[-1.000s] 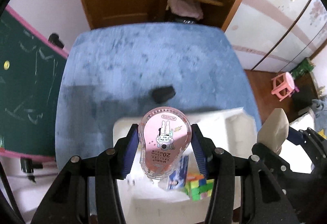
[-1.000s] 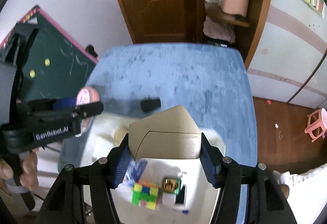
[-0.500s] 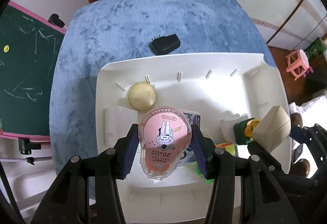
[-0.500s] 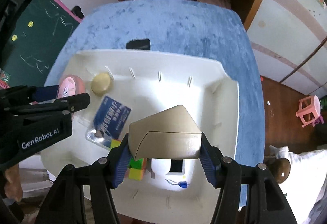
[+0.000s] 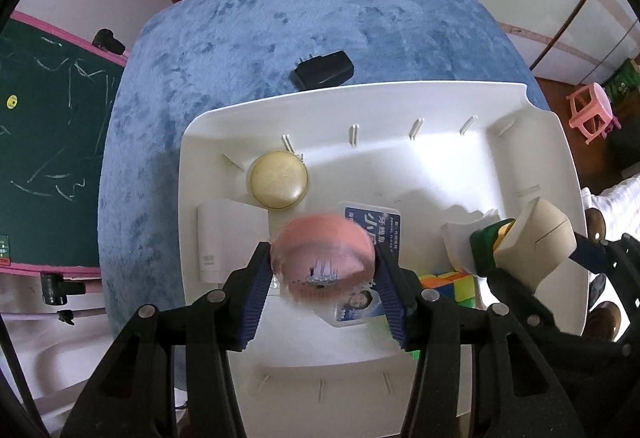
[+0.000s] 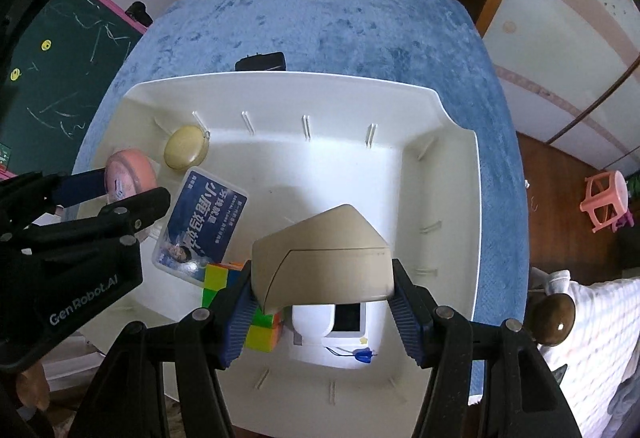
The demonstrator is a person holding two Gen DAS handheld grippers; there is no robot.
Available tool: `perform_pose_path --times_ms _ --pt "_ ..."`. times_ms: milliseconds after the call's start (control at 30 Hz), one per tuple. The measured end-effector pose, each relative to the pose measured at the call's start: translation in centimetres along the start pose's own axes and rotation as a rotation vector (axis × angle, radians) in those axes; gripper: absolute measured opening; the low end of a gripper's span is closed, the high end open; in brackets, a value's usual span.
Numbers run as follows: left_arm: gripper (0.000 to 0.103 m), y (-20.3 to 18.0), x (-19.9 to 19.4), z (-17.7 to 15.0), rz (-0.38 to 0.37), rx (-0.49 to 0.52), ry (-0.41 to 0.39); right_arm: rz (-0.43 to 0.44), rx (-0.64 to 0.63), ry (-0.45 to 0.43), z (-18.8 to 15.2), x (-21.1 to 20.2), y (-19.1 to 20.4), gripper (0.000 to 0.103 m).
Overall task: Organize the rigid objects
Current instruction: 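Lower the pink dispenser into the tray with the left tool while the right tool places the soap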
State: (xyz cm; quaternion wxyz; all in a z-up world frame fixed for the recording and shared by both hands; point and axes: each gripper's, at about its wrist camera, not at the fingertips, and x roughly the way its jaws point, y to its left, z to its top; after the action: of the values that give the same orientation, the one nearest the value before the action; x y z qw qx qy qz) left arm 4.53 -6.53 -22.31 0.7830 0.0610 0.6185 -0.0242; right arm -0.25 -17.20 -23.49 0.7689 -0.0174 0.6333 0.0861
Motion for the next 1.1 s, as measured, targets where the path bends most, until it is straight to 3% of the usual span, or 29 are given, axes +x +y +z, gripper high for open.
perform_pose_path --times_ms 67,233,1100 --pt "0.055 0.2 0.1 0.1 -0.003 -0.009 0.004 0.014 0.008 0.008 0.1 0.2 0.0 0.070" --pt "0.076 0.7 -0.4 0.3 0.003 -0.031 -0.026 0.041 0.031 0.004 0.2 0.1 -0.2 0.072" --pt "0.076 2.1 -3.2 3.0 -0.043 -0.065 -0.114 0.080 0.041 -0.081 2.8 -1.6 0.2 0.072"
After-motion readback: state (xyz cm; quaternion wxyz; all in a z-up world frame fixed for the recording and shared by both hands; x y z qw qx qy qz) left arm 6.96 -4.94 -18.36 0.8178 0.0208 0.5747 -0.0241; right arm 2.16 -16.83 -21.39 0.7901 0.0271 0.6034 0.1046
